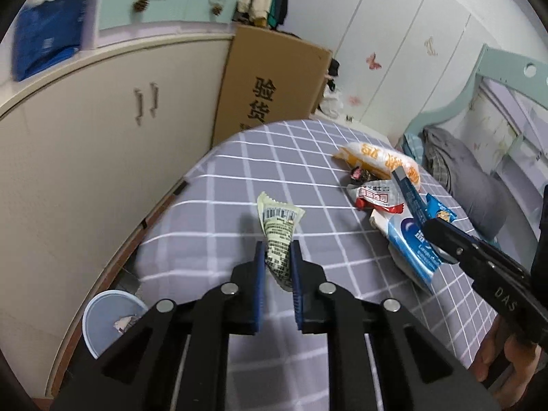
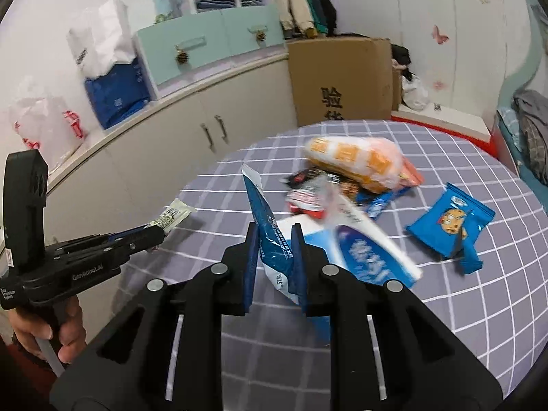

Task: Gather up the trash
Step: 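Grasp the blue-and-white box with the right tool while the left tool grasps the green wrapper, then carry both items over the bin and open the left tool to drop the wrapper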

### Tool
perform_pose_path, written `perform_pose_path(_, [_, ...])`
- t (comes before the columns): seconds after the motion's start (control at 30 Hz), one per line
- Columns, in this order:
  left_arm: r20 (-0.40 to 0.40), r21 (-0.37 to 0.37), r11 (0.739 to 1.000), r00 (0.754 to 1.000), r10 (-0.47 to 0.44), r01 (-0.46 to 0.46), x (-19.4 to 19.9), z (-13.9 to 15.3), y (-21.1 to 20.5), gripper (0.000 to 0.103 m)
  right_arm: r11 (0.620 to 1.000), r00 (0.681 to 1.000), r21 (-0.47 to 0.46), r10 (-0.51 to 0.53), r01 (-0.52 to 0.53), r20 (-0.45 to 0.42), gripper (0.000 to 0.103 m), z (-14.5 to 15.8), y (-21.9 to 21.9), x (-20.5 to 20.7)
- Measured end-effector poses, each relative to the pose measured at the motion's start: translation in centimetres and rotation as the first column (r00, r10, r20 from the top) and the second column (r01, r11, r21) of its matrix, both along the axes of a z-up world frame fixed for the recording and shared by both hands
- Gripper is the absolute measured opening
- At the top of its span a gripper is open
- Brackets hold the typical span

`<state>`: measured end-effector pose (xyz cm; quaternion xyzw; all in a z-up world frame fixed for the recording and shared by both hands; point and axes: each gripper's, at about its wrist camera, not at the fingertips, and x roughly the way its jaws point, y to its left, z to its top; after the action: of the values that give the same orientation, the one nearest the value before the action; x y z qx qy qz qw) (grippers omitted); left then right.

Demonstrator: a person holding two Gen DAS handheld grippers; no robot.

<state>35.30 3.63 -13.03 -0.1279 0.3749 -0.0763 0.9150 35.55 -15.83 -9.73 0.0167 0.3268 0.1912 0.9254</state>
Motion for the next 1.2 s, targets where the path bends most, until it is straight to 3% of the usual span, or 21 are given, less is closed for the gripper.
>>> perform_pose_path(0.27, [0.047,-0.019,0.996,0.995,0.093,-0.092,-6.6,0.8,6.5,0.013,0.99,0.99,0.013,0.136,-0.137,0.034,0.019,2.0,7.5,-4.3])
perform_pose_path(0.43, [0.015,-0.026,0.983,0.983,0.185,-0.184,-10.2,-0.7,11.5,0.013,0.966,0.966,0.002,0.257,-0.257,0.023,0.019,1.2,14.3,-7.1])
perform_pose_path(0.63, [-0.056,0.016,0.955,0.953,0.297,-0.296,-13.0,-4.6,16.6,0.013,0.922,0.921,-0.015,0.385,-0.386,-0.06,0.019,-3.0,22.8,-9.6])
perform_pose_path(0.77, [-0.143,0.024,0.932,0.921,0.362,-0.362,-14.2,-8.9,20.0,0.013,0.9,0.894,-0.04,0.425,-0.434,-0.139,0.019,-7.7,27.4,-10.6])
perform_pose_path(1.0, [-0.287,0.035,0.911,0.869,0.403,-0.41,-14.1,-15.8,23.0,0.013,0.902,0.873,-0.049,0.4,-0.429,-0.28,0.019,-15.1,30.9,-9.3])
perform_pose_path(1.2, [-0.351,0.038,0.911,0.848,0.398,-0.412,-13.3,-19.4,23.8,0.013,0.915,0.875,-0.066,0.358,-0.399,-0.326,0.019,-18.8,32.2,-7.6])
